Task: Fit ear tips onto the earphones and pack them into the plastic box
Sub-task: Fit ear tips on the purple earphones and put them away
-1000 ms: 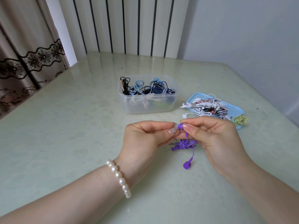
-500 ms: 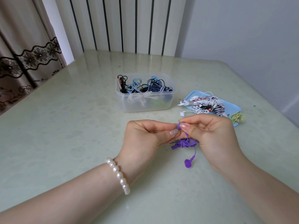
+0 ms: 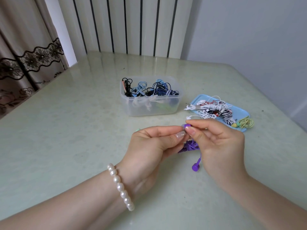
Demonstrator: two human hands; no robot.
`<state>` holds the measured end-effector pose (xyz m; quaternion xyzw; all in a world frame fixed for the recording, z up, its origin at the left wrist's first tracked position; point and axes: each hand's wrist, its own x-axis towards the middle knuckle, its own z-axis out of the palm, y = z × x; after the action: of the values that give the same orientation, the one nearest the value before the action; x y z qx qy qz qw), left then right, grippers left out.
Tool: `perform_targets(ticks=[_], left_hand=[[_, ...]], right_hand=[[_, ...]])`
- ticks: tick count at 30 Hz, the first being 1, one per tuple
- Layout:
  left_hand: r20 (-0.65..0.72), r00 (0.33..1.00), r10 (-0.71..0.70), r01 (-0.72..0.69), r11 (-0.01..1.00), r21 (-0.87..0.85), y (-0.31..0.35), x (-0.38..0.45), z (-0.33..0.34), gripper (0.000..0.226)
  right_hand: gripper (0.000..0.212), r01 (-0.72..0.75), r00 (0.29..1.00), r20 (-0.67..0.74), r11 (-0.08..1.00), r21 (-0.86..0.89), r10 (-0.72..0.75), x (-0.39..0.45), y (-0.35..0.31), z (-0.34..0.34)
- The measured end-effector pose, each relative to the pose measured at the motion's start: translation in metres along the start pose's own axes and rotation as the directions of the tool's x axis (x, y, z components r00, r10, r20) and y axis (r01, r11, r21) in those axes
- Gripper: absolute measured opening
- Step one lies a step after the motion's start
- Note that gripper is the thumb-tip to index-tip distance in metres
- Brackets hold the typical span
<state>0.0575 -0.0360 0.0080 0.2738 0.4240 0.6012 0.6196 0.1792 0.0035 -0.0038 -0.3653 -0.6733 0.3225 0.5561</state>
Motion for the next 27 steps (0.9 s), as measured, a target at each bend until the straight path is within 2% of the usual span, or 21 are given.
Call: perform_targets(ticks=[3,6,7,13,17,19,21,23,25,27], left_hand=[[0.007,0.999,0.047,-0.047,0.998,0.032,0.005,0.002,-0.003,0.011],[0.031,0.995,0.09,-0.09,0.996,0.008,0.008,0.003,-0.003,0.019],[0.035,0.995,0.098,-0.098,0.995,0.011,0.009,0.004,-0.002,0.021],[0.042,0.988,0.148,-0.152,0.982,0.115,0.007,0.008,-0.005,0.018],[0.12,0.966,0.231,-0.248,0.955,0.163,0.007,0.008,-0.005,0.018],[0.142,0.917,0.372,-0.397,0.882,0.253,0.006,0.009,-0.006,0.013],[0.177,0.819,0.545,-0.568,0.729,0.382,0.001,0.01,-0.008,0.012],[0.215,0.753,0.622,-0.641,0.619,0.454,-0.005,0.013,-0.011,0.012],[0.241,0.744,0.623,-0.647,0.583,0.492,-0.008,0.015,-0.014,0.012],[0.232,0.794,0.562,-0.596,0.643,0.481,-0.007,0.016,-0.013,0.01]], right_hand=[[0.03,-0.116,0.991,0.074,0.985,0.125,0.107,0.007,0.0,-0.006],[0.006,-0.277,0.949,0.231,0.919,0.281,0.216,0.017,-0.004,-0.014],[0.013,-0.309,0.936,0.264,0.899,0.311,0.231,0.019,-0.003,-0.017],[0.042,-0.34,0.904,0.357,0.9,0.273,0.234,0.02,-0.005,-0.024],[0.025,-0.403,0.88,0.388,0.863,0.304,0.274,0.019,-0.012,-0.024],[0.017,-0.491,0.845,0.406,0.807,0.329,0.349,0.018,-0.017,-0.024],[0.011,-0.568,0.804,0.421,0.752,0.334,0.42,0.018,-0.021,-0.023],[0.013,-0.613,0.778,0.413,0.718,0.331,0.474,0.017,-0.021,-0.022],[0.012,-0.631,0.769,0.389,0.7,0.335,0.507,0.016,-0.02,-0.02],[0.012,-0.638,0.765,0.376,0.697,0.328,0.523,0.015,-0.019,-0.018]])
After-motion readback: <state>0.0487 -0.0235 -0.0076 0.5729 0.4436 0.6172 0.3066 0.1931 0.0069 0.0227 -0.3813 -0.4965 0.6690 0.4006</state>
